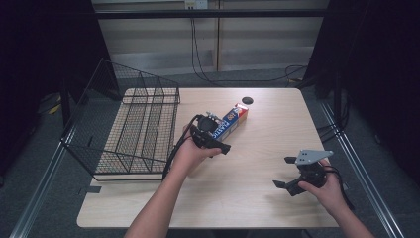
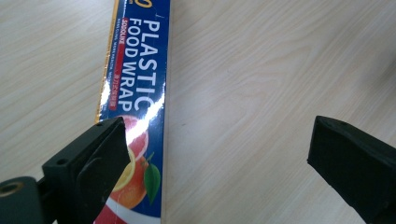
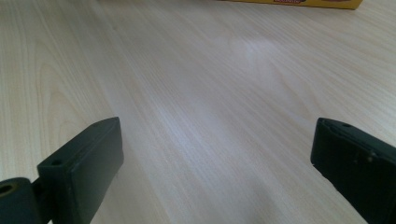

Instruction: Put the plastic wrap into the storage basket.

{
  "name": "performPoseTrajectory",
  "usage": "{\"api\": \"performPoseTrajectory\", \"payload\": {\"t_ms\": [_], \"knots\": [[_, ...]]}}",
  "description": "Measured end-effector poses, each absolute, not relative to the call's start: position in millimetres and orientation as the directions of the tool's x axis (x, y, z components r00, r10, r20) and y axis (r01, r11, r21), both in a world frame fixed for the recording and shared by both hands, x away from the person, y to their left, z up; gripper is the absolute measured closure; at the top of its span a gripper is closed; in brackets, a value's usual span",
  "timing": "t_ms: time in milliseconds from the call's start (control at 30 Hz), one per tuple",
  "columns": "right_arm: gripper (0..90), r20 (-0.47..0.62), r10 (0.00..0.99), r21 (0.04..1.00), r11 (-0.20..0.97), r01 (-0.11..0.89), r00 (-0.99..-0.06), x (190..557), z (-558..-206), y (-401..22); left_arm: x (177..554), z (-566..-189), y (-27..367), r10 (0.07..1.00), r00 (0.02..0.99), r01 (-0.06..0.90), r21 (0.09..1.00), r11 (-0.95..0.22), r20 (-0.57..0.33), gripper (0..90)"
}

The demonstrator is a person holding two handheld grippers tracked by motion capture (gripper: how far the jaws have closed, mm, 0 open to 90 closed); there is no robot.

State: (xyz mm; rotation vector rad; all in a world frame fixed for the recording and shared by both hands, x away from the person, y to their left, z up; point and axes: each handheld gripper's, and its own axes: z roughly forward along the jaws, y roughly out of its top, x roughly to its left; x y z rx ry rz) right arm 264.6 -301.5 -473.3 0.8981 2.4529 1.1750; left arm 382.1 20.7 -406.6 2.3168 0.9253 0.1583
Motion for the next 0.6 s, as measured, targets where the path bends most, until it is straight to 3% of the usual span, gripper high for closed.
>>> {"api": "performPoseTrajectory", "payload": {"t_ms": [600], "knots": [[2.3, 0.007, 0.622, 0.777, 0.489, 0.396, -0.783, 264.0, -472.4, -299.2, 418.0, -421.8, 15.9, 0.701, 0.706, 0.621, 0.566, -0.543, -0.102, 5.8]]}}
